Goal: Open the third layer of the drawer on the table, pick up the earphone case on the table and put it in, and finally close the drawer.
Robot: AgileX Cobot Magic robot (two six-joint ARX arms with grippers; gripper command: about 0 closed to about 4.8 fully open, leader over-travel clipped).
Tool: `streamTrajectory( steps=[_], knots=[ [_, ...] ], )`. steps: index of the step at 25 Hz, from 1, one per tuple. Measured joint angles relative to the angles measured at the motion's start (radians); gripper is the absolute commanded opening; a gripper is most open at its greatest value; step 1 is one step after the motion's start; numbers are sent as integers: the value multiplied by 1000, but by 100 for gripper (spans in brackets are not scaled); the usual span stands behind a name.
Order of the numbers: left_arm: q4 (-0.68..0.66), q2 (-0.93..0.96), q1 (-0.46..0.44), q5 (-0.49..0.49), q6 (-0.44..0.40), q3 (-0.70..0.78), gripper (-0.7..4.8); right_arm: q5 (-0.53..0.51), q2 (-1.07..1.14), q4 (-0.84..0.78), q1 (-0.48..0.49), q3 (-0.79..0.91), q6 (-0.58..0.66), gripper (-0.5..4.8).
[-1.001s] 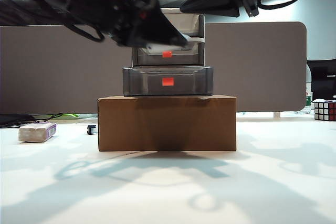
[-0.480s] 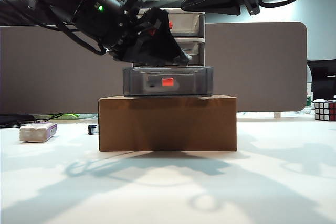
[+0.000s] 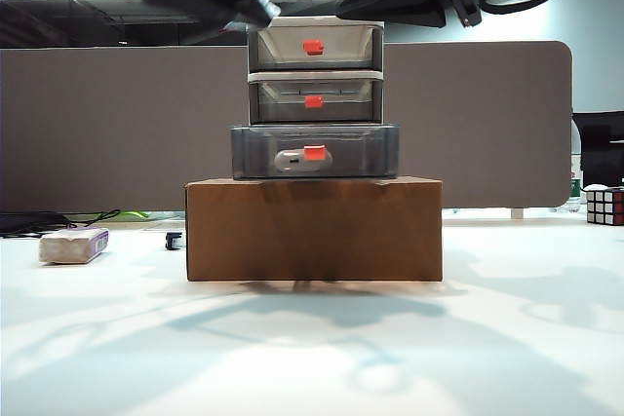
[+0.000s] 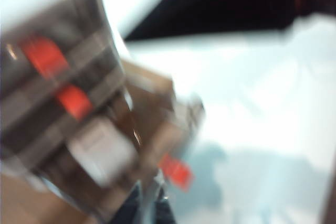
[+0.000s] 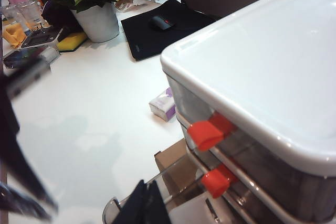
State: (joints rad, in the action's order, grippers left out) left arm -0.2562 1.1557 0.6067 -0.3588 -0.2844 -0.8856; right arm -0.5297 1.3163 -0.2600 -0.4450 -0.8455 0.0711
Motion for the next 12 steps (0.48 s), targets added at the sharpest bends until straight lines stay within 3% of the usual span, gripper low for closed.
streamTrajectory(
  steps=[5,12],
  knots=[
    [-153,50,0,-3,-14,16,-6,6,-1,-43,0,0,-2,-6],
    [-16,211,2,-15,-12,17,-6,13,-1,-47,0,0,-2,-5]
  ],
)
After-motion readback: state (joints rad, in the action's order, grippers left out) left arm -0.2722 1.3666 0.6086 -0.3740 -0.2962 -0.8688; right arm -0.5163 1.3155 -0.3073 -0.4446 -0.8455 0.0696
